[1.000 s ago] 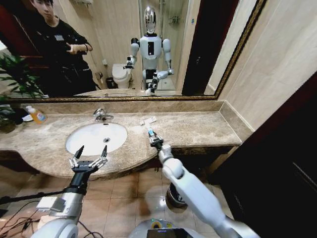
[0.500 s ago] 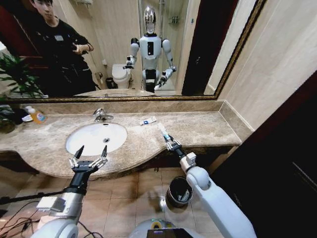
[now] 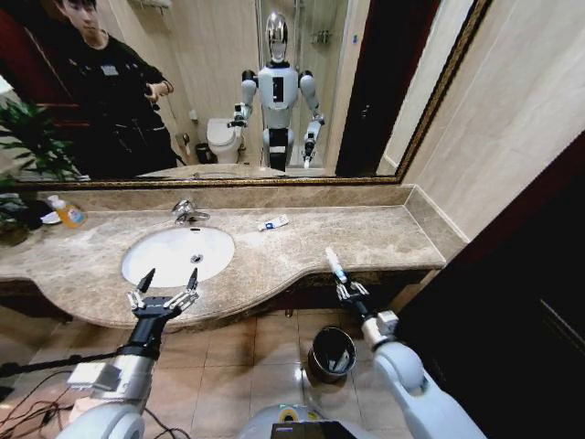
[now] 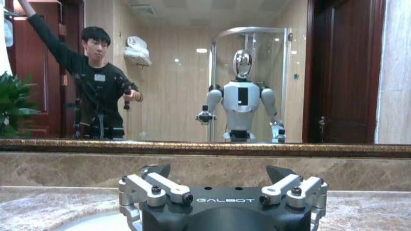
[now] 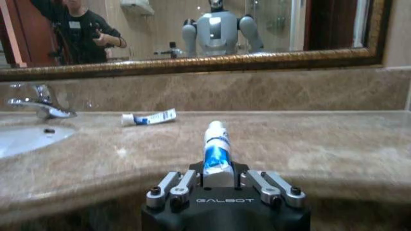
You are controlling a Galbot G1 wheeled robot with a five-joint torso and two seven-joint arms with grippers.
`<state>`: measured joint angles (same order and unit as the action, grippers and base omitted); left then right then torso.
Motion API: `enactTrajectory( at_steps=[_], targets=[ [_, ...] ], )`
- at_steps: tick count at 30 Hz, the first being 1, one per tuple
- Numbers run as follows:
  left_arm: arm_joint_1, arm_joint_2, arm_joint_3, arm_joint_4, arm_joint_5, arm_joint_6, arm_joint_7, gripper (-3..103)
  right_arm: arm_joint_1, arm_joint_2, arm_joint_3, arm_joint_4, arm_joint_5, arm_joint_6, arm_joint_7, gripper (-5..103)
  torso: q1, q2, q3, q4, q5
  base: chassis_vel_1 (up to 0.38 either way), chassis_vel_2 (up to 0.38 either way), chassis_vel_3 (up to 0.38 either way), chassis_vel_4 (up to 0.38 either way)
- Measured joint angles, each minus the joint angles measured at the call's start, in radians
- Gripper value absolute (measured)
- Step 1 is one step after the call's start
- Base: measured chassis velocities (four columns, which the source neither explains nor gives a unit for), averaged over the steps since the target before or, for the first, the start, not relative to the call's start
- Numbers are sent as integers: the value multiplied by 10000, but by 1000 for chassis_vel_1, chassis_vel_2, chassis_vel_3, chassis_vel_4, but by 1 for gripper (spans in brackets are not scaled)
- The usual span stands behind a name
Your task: Pick up the trash from the sink and place it in the trash bin.
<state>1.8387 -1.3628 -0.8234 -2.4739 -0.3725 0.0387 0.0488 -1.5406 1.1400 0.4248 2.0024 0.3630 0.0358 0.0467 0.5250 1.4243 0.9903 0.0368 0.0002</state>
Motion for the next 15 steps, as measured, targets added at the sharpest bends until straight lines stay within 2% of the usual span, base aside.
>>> enactTrajectory(
  at_steps=[10, 12, 15],
  targets=[
    [0, 0, 0, 0, 0, 0, 0, 100, -1507, 307, 198, -889, -174, 990, -106, 27, 0, 0, 1, -1, -1, 0, 0, 0, 0],
    [-1, 0, 0, 0, 0, 0, 0, 100, -1628, 507, 168, -1741, -342, 1342, -281, 27, -1, 0, 0, -1, 0, 0, 0, 0, 0],
    [0, 0, 0, 0, 0, 0, 0, 100, -1604, 609, 41, -2344, -350, 1383, -356, 27, 0, 0, 1, -1, 0, 0, 0, 0, 0]
  ],
)
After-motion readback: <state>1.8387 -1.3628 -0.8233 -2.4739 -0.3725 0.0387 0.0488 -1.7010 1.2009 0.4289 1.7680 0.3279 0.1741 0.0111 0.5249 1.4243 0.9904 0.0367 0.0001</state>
